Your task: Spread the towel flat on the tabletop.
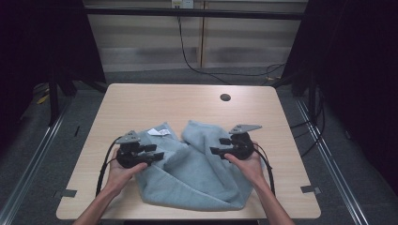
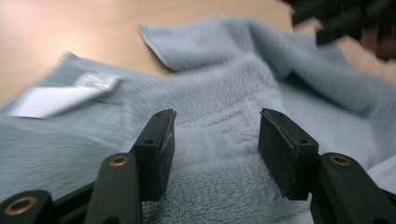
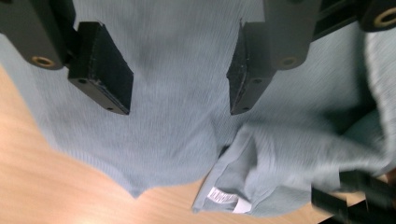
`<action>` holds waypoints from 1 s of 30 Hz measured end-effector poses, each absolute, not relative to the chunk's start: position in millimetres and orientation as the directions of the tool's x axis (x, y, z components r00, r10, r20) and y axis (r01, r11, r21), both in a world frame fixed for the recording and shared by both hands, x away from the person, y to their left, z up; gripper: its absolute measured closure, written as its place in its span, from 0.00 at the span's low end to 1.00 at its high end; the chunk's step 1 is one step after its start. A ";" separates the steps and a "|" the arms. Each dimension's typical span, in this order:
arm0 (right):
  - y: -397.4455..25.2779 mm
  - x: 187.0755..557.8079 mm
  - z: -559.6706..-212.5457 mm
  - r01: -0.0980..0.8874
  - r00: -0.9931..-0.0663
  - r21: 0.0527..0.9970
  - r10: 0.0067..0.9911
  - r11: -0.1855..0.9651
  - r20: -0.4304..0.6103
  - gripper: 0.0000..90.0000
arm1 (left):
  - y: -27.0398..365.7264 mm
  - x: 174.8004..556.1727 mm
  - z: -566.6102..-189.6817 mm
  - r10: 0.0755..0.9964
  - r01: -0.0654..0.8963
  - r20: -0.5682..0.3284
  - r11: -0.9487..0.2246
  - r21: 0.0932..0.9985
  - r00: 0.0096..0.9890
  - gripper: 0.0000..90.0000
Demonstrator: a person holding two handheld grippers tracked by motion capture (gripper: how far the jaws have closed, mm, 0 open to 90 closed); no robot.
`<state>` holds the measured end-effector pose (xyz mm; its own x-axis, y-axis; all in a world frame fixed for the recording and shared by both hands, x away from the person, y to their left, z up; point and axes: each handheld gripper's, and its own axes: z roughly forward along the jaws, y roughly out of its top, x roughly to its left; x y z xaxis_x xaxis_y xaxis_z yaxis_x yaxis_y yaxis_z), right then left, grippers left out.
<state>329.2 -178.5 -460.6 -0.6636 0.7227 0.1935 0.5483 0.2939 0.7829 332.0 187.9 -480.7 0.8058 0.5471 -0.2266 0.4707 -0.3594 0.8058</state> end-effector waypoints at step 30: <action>-252.9 325.4 -469.9 0.604 -0.441 0.774 0.888 0.190 0.126 0.93 | 231.1 299.1 -492.4 0.590 0.530 -0.237 -0.390 0.753 0.772 0.92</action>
<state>325.4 -252.9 -469.9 -0.4412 0.8885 0.1262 0.6040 0.1900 0.7740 299.1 231.1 -492.4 0.7719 0.5897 -0.2374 0.5296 -0.3900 0.7533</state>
